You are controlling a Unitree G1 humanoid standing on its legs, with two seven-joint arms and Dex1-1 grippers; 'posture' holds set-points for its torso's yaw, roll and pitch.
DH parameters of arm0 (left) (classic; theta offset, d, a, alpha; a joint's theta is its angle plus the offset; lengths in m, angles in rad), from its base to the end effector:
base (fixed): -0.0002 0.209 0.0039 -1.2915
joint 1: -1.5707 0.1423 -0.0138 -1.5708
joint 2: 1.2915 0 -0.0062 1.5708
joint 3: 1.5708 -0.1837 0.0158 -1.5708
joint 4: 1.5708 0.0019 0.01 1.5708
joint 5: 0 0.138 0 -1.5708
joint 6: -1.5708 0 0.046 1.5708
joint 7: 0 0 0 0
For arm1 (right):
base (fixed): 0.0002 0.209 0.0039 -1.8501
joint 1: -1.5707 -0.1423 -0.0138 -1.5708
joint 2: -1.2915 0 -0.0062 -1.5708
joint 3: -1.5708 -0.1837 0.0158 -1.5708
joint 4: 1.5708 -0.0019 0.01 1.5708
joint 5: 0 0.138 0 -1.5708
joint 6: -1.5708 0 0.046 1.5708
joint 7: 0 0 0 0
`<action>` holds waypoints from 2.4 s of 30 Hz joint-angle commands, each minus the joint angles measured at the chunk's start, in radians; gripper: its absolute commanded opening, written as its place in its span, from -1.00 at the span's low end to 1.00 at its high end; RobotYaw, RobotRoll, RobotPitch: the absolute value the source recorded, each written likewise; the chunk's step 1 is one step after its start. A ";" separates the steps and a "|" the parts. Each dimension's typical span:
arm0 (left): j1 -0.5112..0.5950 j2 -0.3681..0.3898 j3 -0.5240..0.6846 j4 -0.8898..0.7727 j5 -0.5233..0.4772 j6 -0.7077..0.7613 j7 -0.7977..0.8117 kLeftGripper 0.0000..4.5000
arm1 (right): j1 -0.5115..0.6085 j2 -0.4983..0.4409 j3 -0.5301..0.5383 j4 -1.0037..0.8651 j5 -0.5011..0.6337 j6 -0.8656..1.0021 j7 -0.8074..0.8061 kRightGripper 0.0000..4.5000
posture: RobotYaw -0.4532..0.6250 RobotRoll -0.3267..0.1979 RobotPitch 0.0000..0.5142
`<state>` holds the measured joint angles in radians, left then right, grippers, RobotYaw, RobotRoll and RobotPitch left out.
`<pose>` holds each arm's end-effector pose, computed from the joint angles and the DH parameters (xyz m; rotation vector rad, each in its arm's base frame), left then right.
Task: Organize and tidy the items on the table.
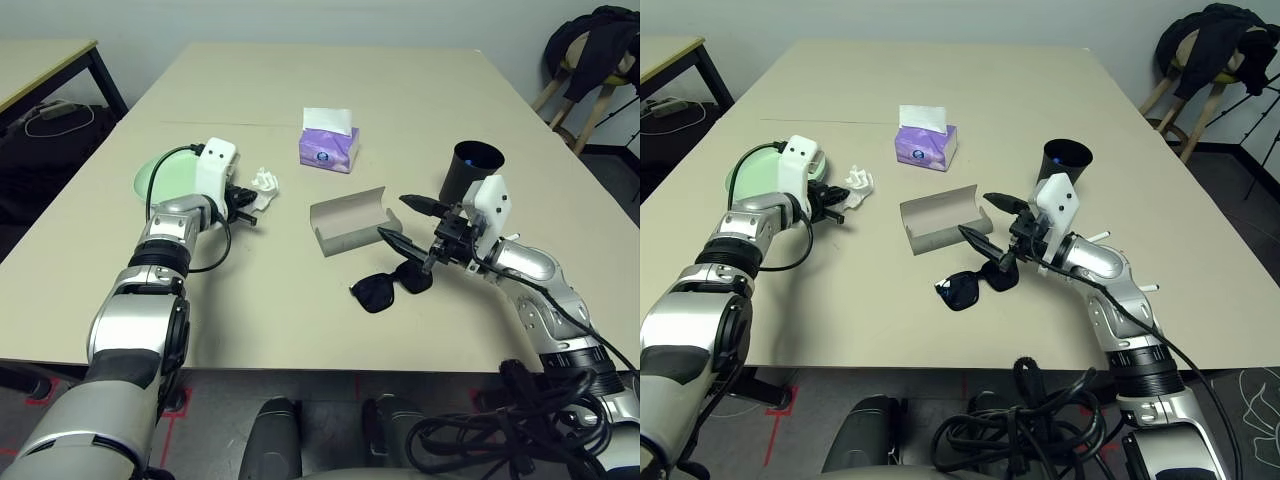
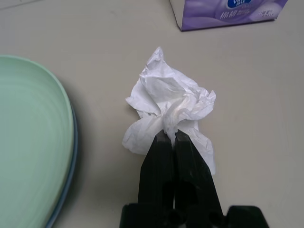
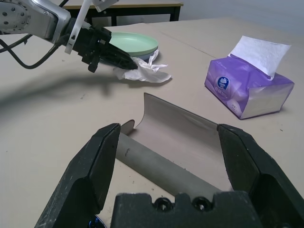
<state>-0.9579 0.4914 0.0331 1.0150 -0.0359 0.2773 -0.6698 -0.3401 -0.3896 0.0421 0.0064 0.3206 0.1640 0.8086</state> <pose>0.3469 0.2530 0.1485 0.1889 0.3807 -0.4132 0.2631 -0.1931 0.1227 -0.1400 -0.1042 0.9191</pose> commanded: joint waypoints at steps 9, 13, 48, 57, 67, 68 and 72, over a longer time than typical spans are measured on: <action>-0.061 0.072 0.131 -0.161 -0.110 0.207 0.030 -0.99 | -0.014 0.007 -0.003 0.035 -0.001 -0.014 0.007 1.00 | 0.03 0.25 -0.82; -0.148 0.103 0.213 0.004 -0.113 0.108 0.202 -0.99 | -0.019 0.010 -0.003 0.043 -0.002 -0.020 0.007 1.00 | 0.03 0.25 -0.82; -0.051 0.070 0.200 0.024 -0.166 -0.039 -0.100 0.99 | -0.027 0.032 0.004 0.041 -0.057 -0.061 -0.073 1.00 | 0.02 0.25 -0.78; 0.193 0.101 0.141 -0.367 -0.266 0.030 -0.440 0.99 | -0.083 0.081 0.016 -0.004 -0.071 0.042 -0.169 1.00 | 0.04 0.25 -0.67; 0.393 0.127 0.070 -0.540 -0.265 -0.185 -0.666 0.99 | -0.127 0.063 0.044 -0.083 -0.115 0.182 -0.226 1.00 | 0.04 0.25 -0.55; 0.404 0.127 0.063 -0.546 -0.264 -0.201 -0.678 0.99 | -0.130 0.057 0.047 -0.089 -0.120 0.193 -0.226 1.00 | 0.04 0.25 -0.54; 0.441 0.139 0.027 -0.566 -0.251 -0.281 -0.729 0.99 | -0.142 0.029 0.063 -0.114 -0.151 0.246 -0.231 1.00 | 0.03 0.25 -0.47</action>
<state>-0.5315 0.6158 0.0866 0.4786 -0.2992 0.0369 -1.3727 -0.4683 -0.3472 0.0874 -0.0821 0.1860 0.3796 0.5837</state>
